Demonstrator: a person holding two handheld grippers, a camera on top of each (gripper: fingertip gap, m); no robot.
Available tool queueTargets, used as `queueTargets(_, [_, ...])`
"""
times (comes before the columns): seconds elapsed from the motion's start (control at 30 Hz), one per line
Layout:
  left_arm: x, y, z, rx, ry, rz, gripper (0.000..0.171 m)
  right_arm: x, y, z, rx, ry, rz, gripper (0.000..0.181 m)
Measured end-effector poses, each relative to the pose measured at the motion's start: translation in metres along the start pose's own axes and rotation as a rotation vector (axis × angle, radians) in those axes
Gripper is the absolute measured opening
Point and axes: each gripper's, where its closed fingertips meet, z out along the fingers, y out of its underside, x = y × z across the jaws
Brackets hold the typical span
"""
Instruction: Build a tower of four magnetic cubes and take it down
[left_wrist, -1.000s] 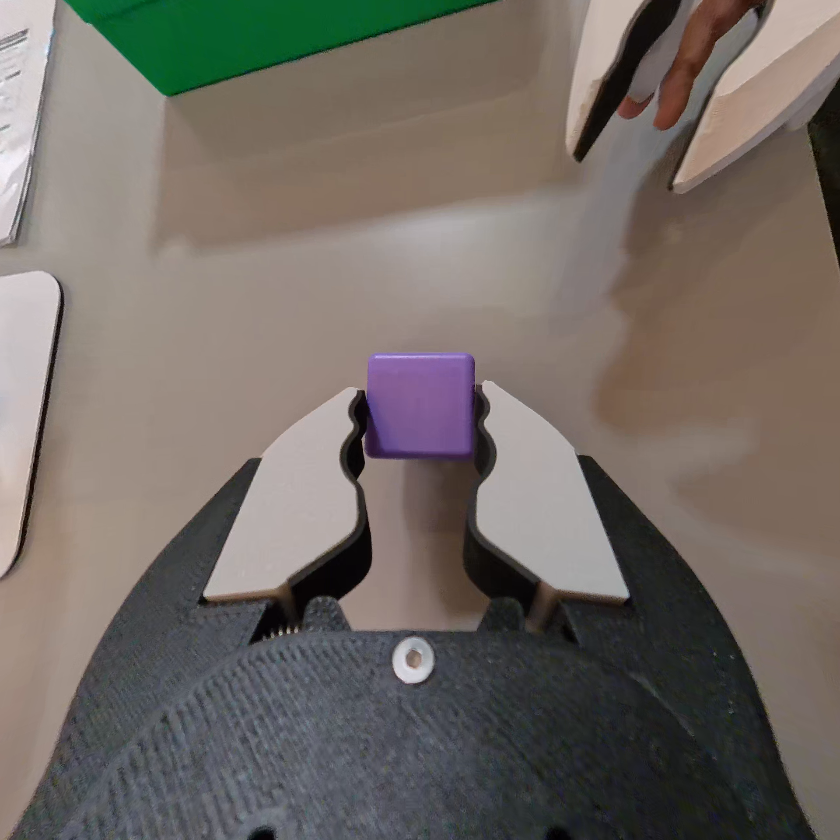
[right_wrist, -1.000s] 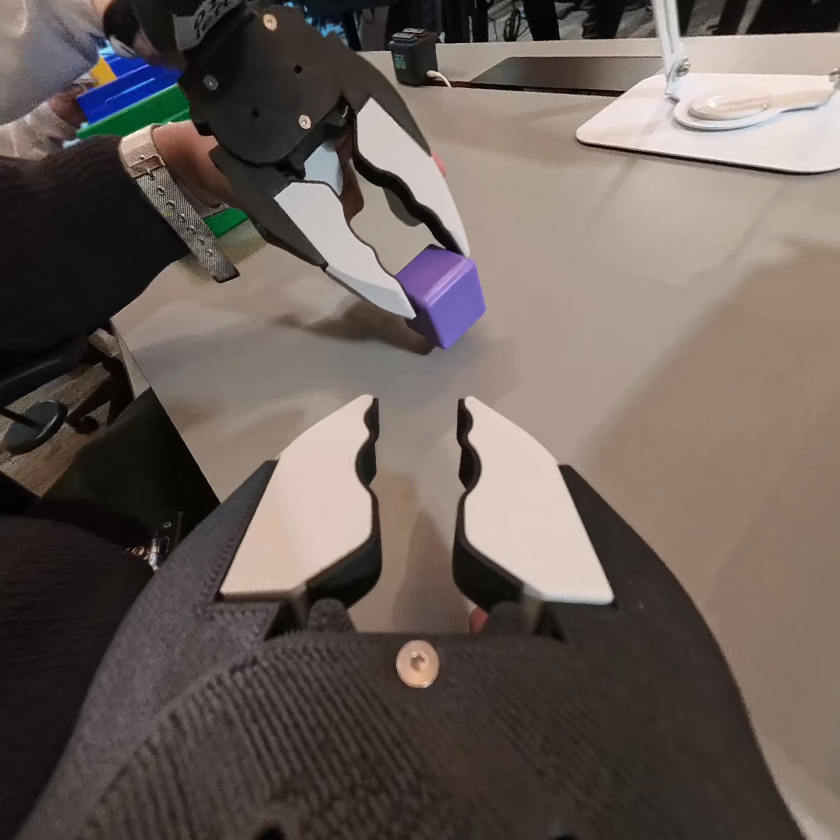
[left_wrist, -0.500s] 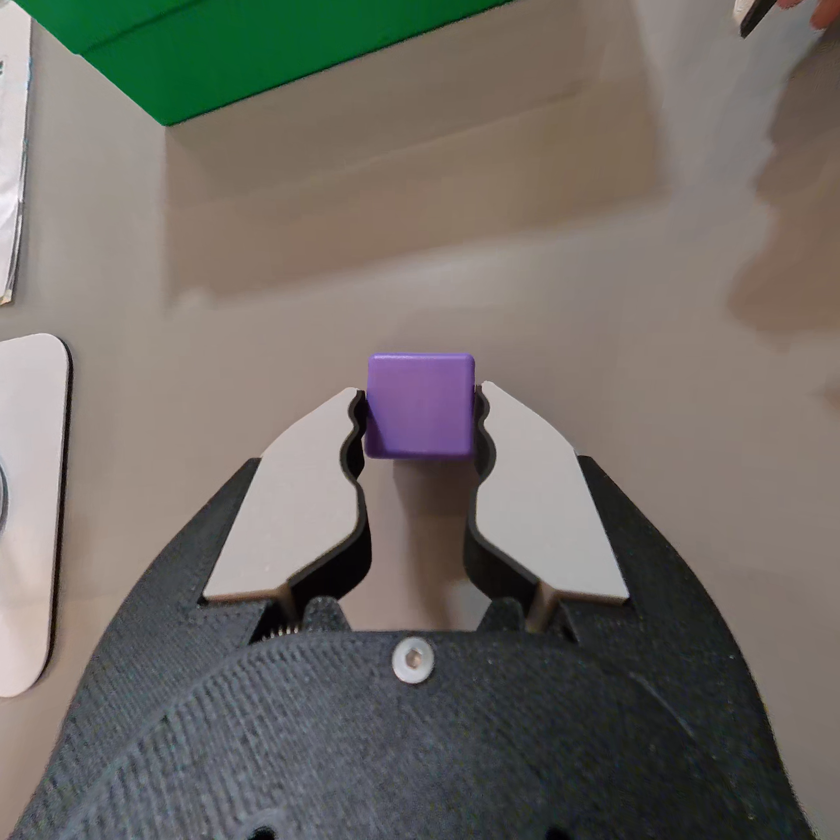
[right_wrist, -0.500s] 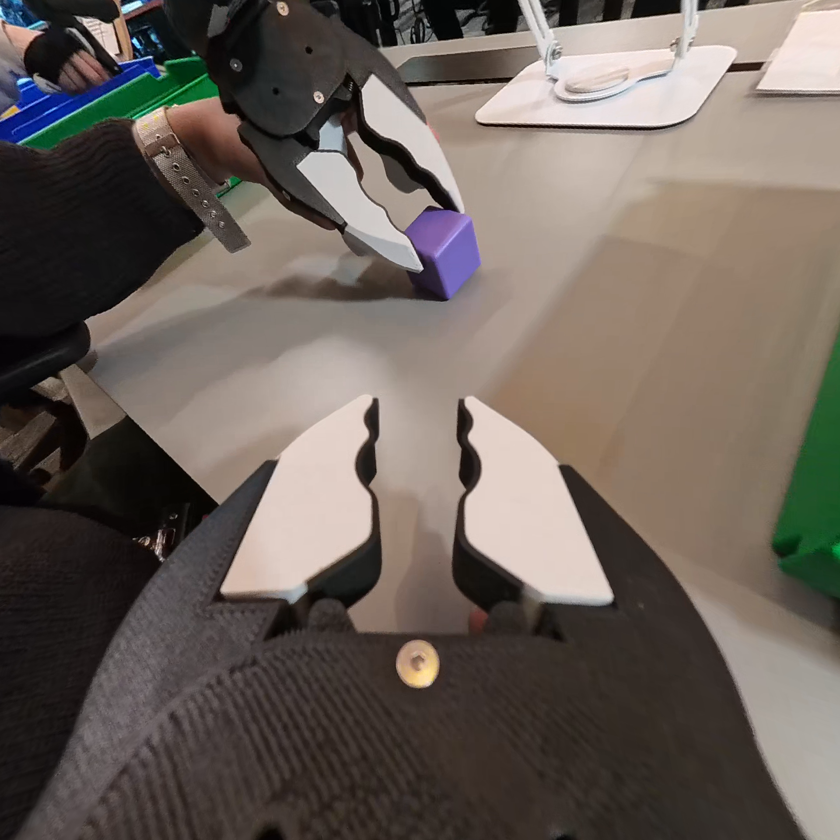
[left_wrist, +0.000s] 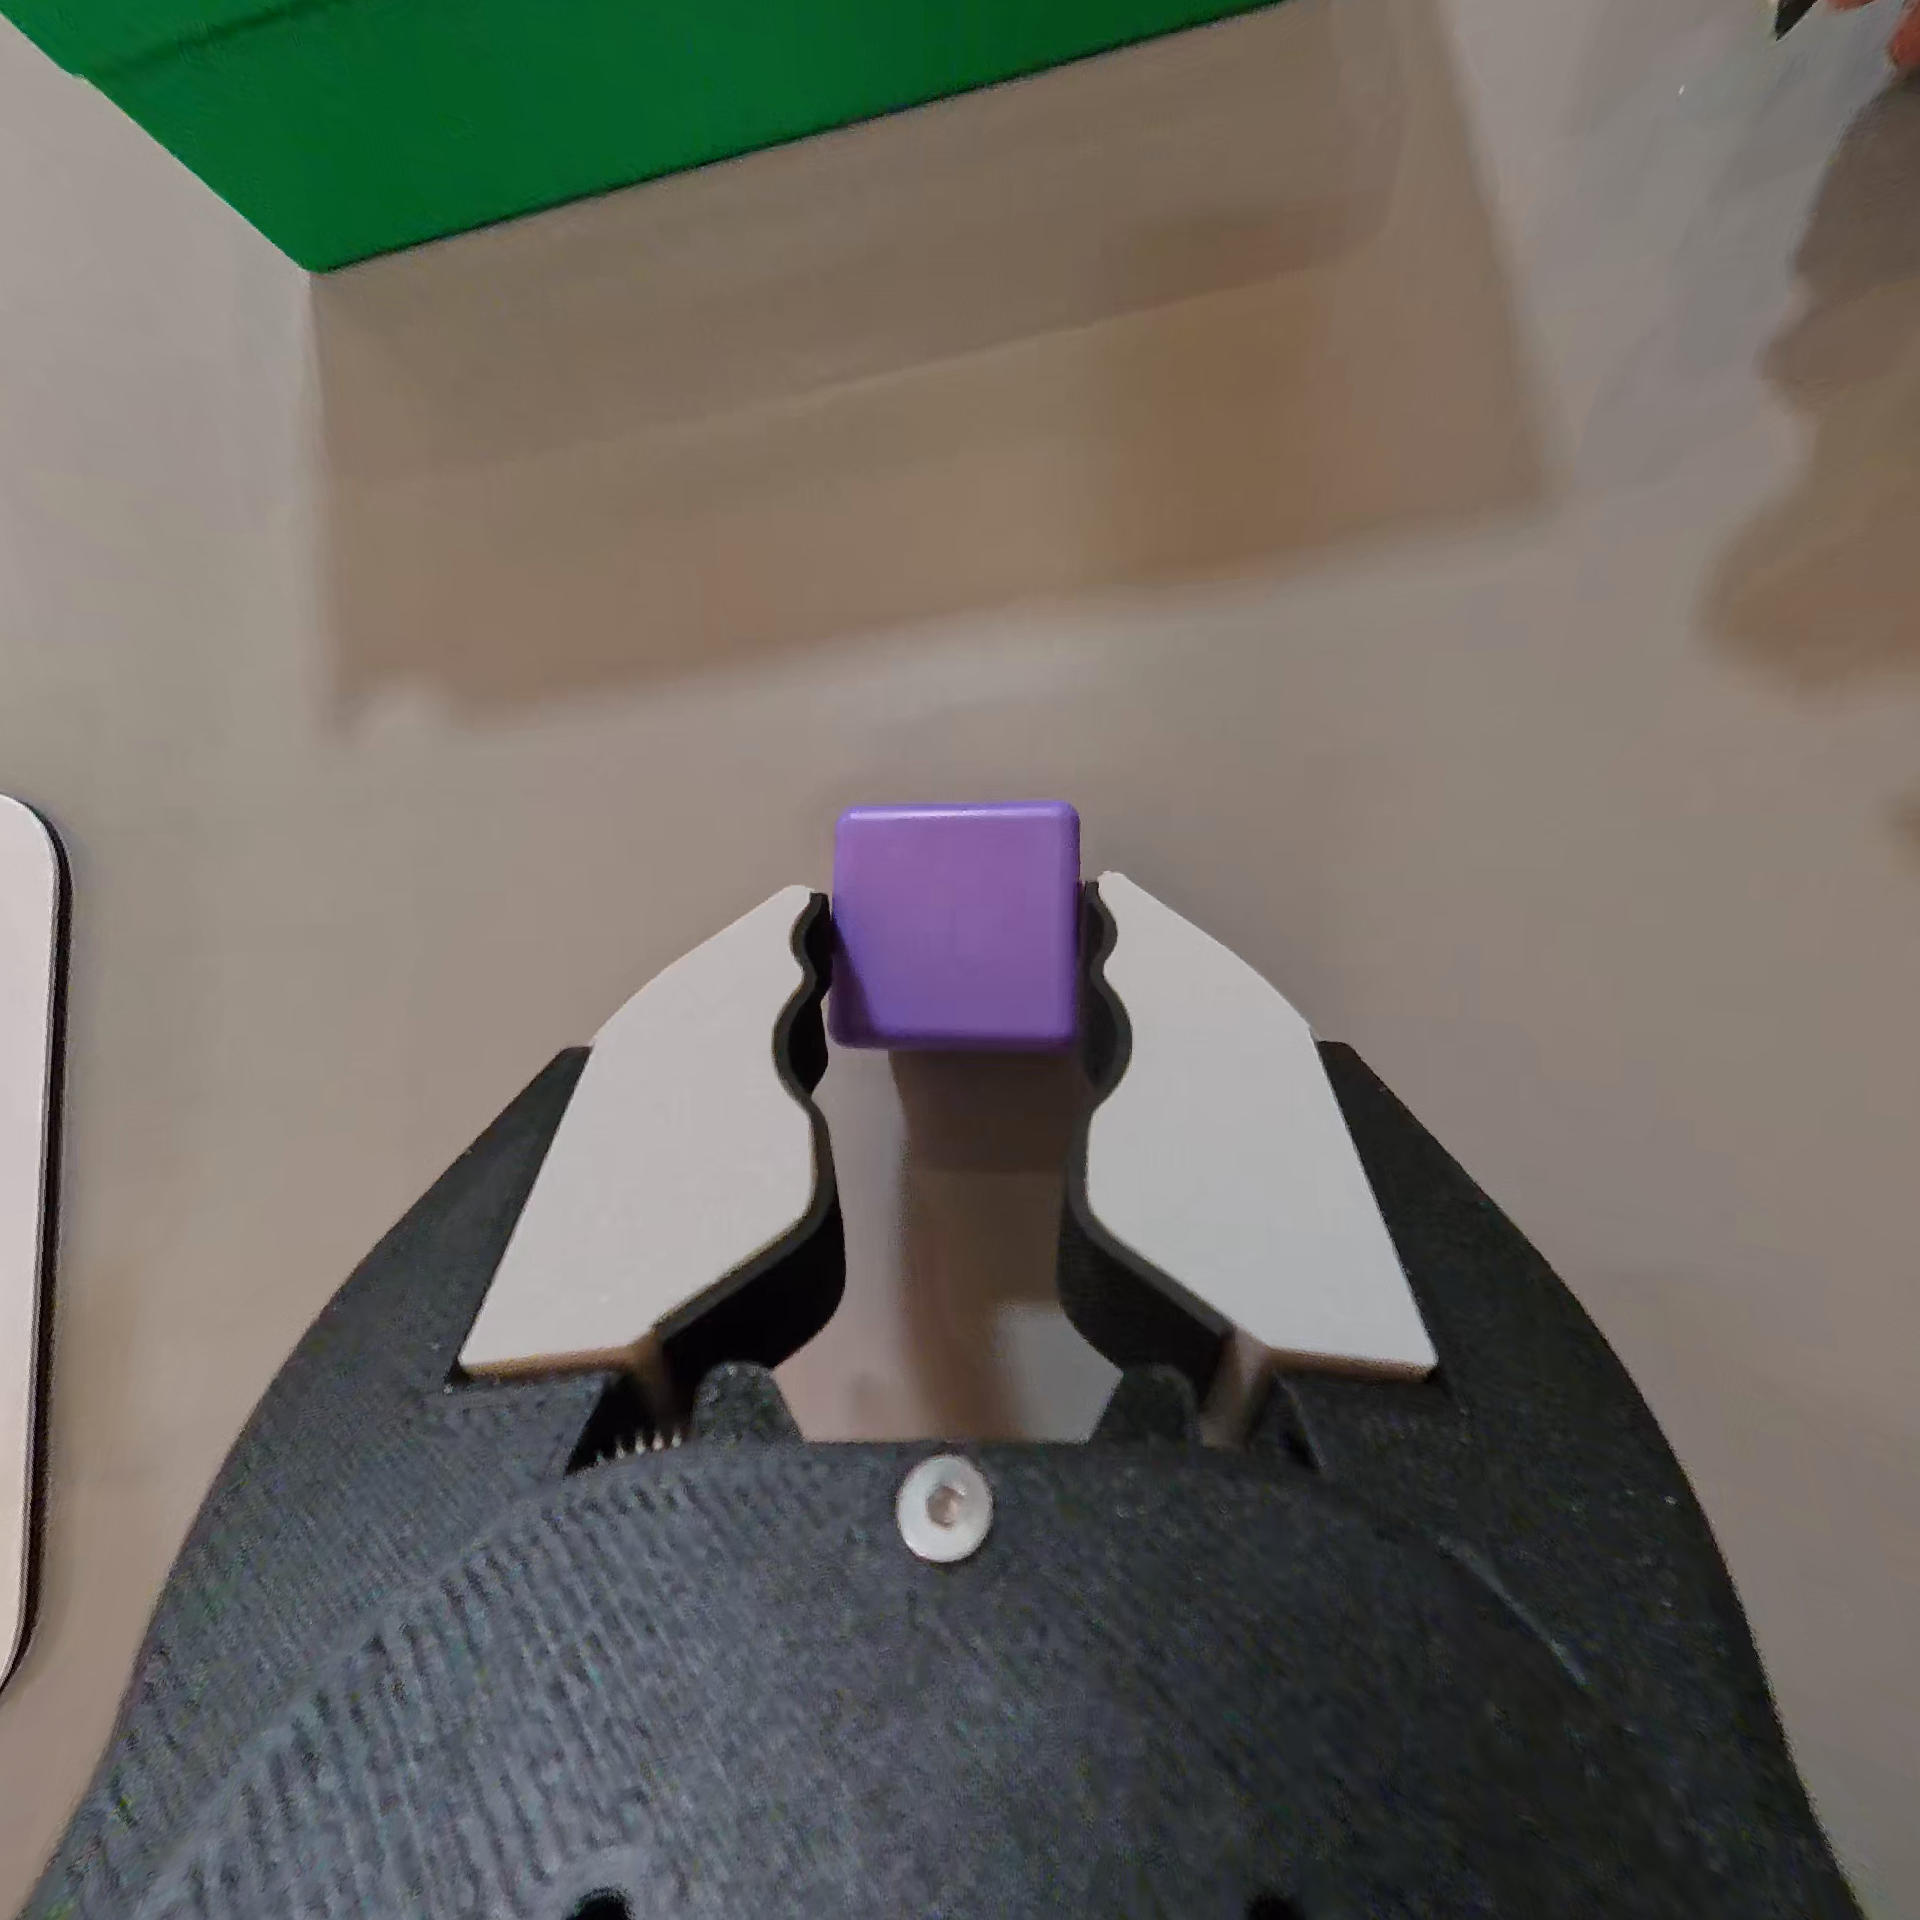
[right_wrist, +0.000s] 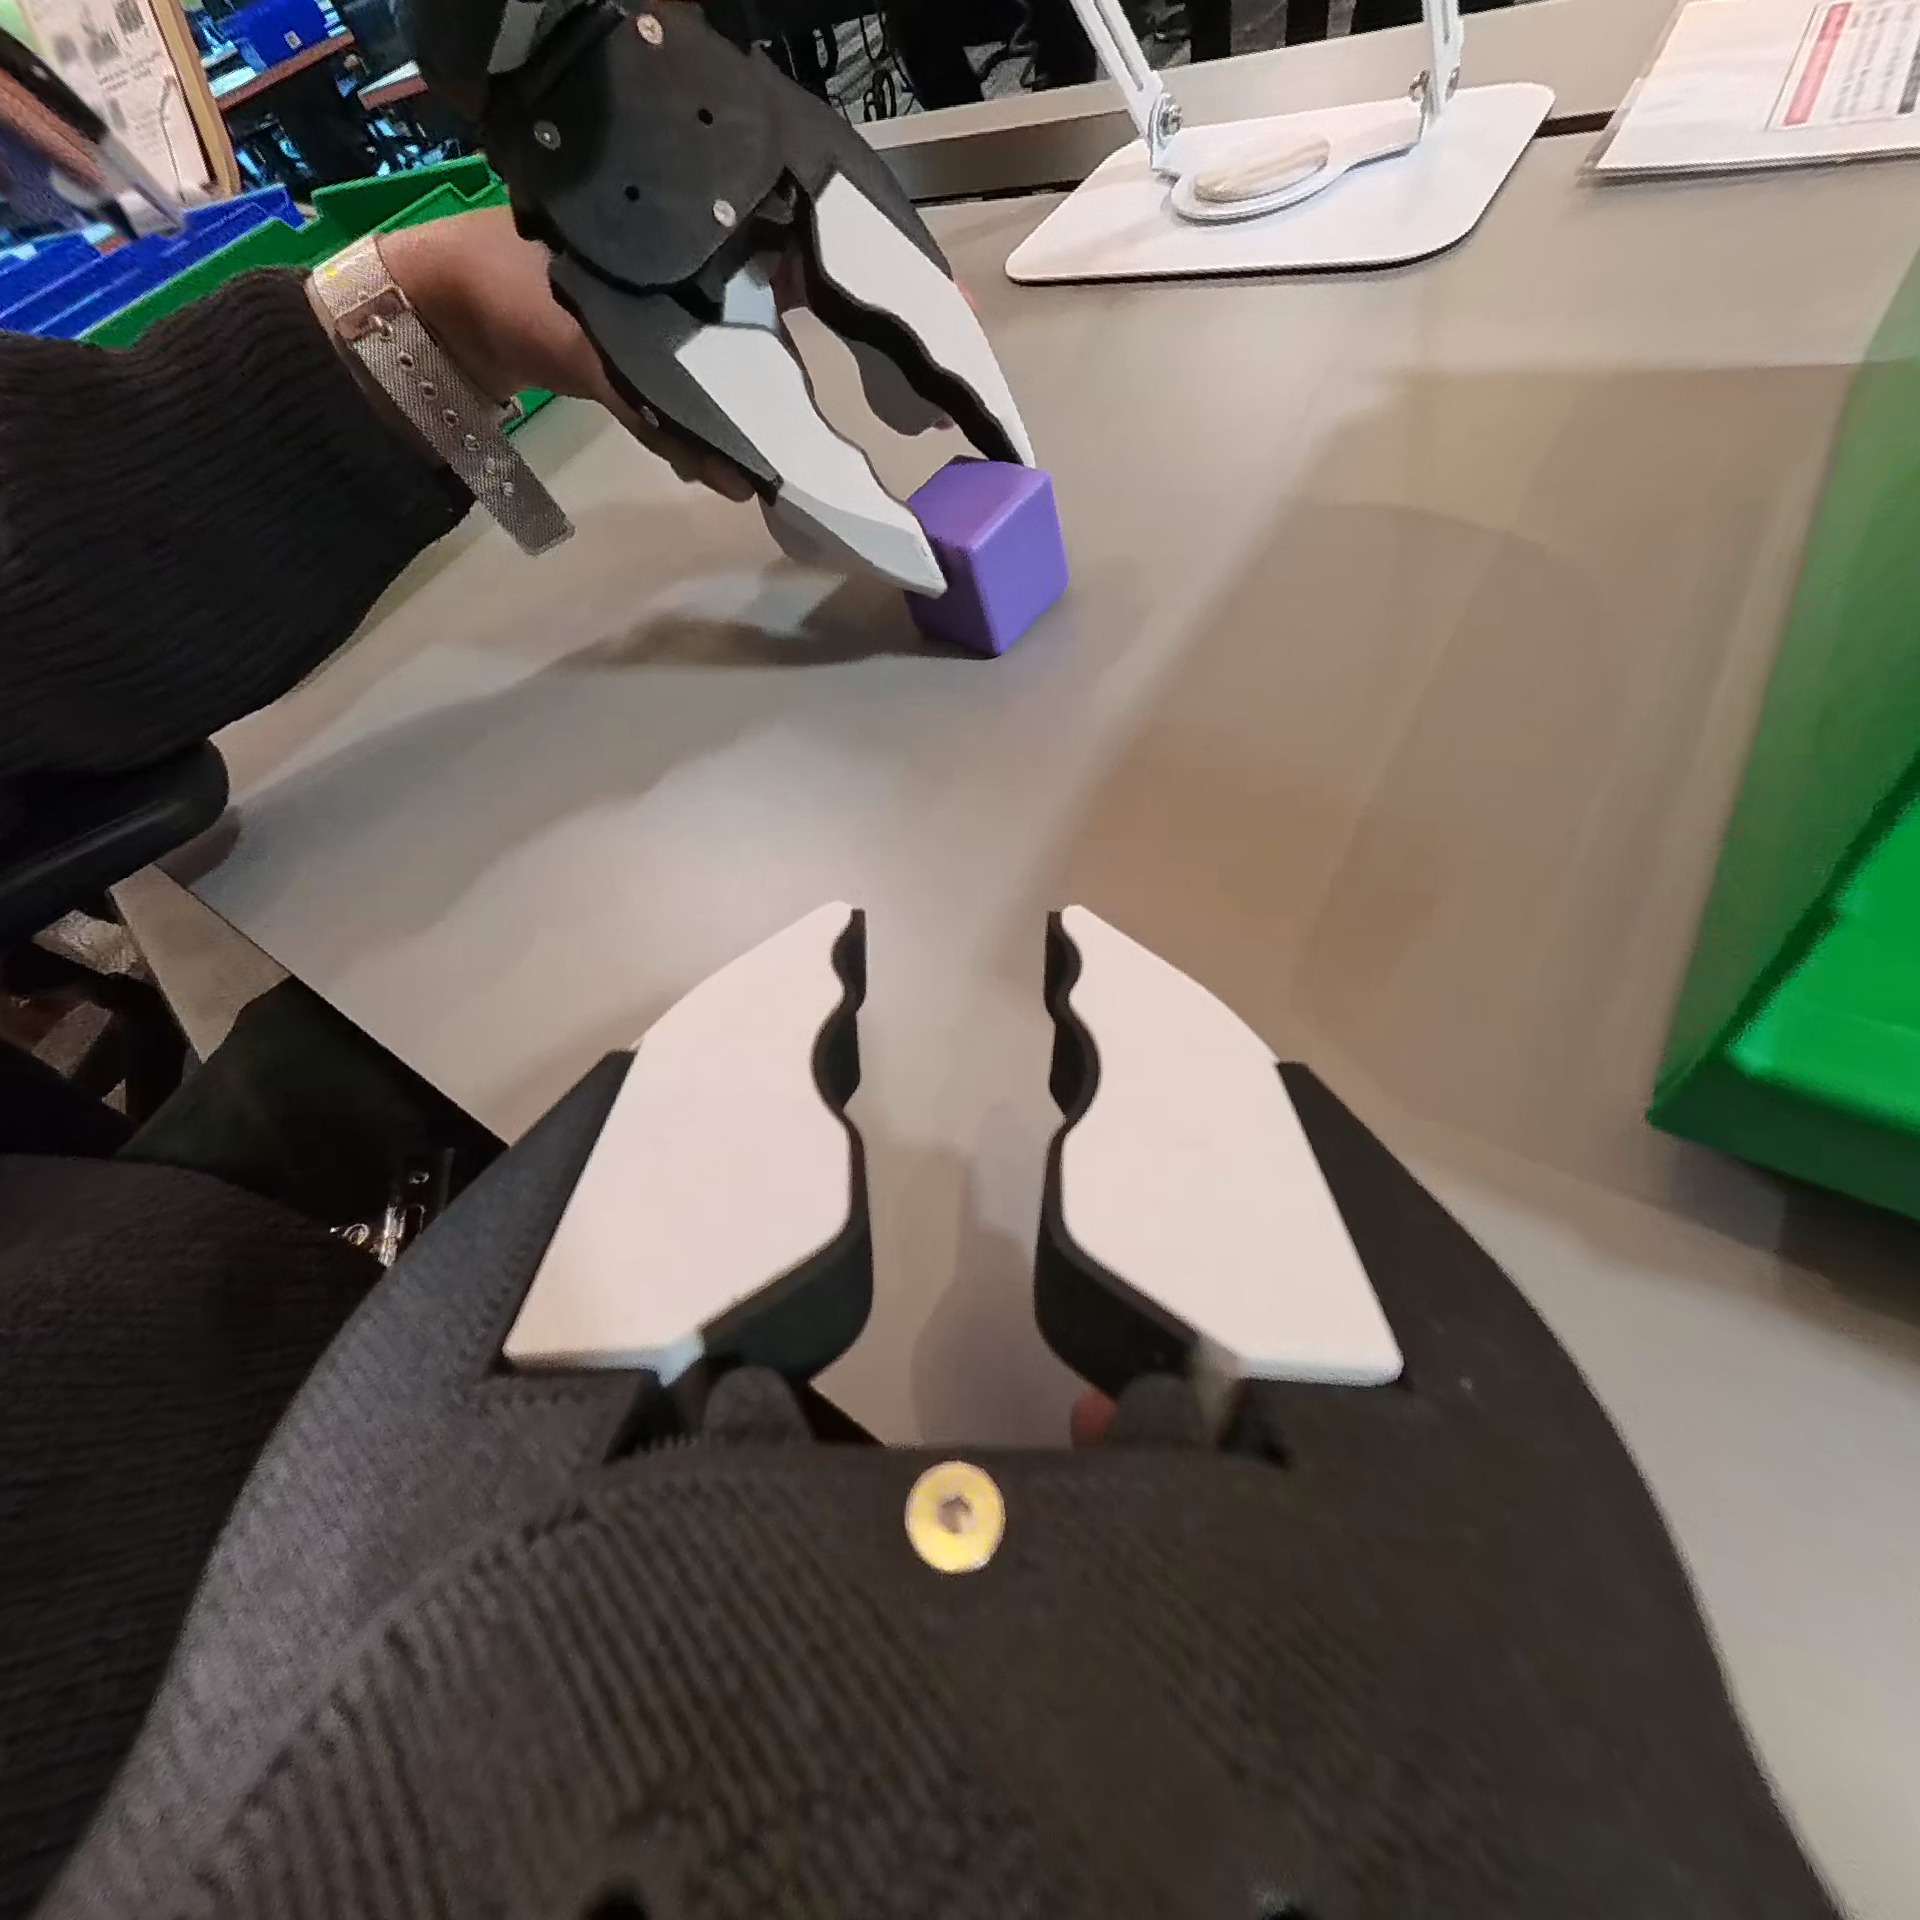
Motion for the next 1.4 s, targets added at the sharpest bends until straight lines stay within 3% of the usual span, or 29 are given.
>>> queueTargets(0.27, [0.009, 0.015, 0.011, -0.089, 0.035, -0.013, 0.064, 0.002, 0.000, -0.003, 0.007, 0.003, 0.019, 0.033])
queueTargets(0.5, [0.007, 0.013, 0.005, -0.062, 0.037, -0.031, 0.067, 0.001, 0.000, -0.002, 0.004, -0.003, 0.018, 0.033])
queueTargets(0.67, [0.002, 0.009, -0.008, -0.045, 0.020, -0.039, 0.070, 0.000, -0.002, -0.004, 0.015, -0.012, 0.030, 0.033])
queueTargets(0.87, [0.001, -0.004, -0.044, 0.062, 0.040, -0.117, 0.068, -0.007, -0.007, -0.003, 0.027, -0.043, 0.024, 0.033])
queueTargets(1.07, [-0.019, -0.037, -0.118, 0.282, -0.139, -0.153, 0.067, -0.020, -0.009, 0.007, 0.014, -0.100, 0.013, 0.034])
queueTargets(1.17, [-0.050, -0.051, -0.176, 0.437, -0.389, -0.248, 0.067, -0.029, -0.011, 0.014, 0.009, -0.134, 0.004, 0.034])
queueTargets(1.27, [-0.084, -0.033, -0.245, 0.498, -0.715, -0.448, 0.047, -0.038, -0.013, 0.021, -0.003, -0.168, -0.018, 0.034])
queueTargets(1.4, [-0.080, -0.002, -0.329, 0.671, -0.876, -0.667, 0.031, -0.049, -0.018, 0.031, -0.007, -0.216, -0.036, 0.034])
